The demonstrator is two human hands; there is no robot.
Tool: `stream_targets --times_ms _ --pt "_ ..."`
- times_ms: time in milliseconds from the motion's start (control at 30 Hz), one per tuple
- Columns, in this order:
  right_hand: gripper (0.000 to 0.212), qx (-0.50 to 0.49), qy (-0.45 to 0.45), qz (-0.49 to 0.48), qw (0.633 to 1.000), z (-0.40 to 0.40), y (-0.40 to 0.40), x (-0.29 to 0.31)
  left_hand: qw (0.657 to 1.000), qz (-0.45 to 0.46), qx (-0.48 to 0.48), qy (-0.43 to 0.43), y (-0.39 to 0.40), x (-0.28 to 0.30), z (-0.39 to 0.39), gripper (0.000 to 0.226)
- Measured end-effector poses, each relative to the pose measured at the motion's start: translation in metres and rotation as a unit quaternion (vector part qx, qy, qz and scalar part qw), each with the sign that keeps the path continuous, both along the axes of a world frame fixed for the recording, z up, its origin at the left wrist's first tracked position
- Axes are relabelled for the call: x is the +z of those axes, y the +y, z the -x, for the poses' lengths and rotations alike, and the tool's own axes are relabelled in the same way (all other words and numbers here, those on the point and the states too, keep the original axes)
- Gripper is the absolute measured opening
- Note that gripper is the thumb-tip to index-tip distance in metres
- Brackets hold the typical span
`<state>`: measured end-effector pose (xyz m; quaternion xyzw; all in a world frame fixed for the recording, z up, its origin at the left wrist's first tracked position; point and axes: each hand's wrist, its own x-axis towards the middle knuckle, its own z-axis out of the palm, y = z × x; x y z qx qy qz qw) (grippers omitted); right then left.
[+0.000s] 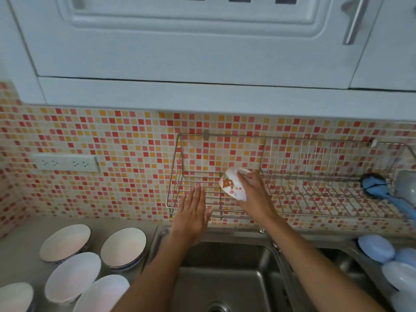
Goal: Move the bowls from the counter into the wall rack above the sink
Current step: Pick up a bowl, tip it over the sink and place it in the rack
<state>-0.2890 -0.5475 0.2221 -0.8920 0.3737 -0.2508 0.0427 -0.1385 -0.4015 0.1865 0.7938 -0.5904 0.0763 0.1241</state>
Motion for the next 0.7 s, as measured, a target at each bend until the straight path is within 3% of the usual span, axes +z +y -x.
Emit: stream_targets --times_ms 133,400,567,633,700 --pt "0.093 0.005 0.055 0.002 0.998 -0.006 -0.009 -0.003 1.000 -0.003 0.004 -0.006 -0.003 -0.001 -0.002 0.073" --pt "0.079 0.037 0.147 0.004 0.988 -0.011 -0.008 0.007 1.000 0.008 0.011 0.003 -0.002 -0.005 -0.001 0.069" --pt "0.058 0.039 0.109 -0.042 0.992 -0.005 -0.003 0.000 1.000 0.009 0.014 0.006 -0.002 -0.006 -0.001 0.069" --pt "0.048 0.022 0.094 0.002 0.995 0.005 0.003 -0.015 1.000 0.008 0.016 0.004 -0.002 -0.006 -0.001 0.069" --pt "0.059 0.008 0.123 0.050 0.991 0.016 0.012 -0.029 1.000 0.008 0.018 -0.002 -0.003 -0.007 -0.001 0.069"
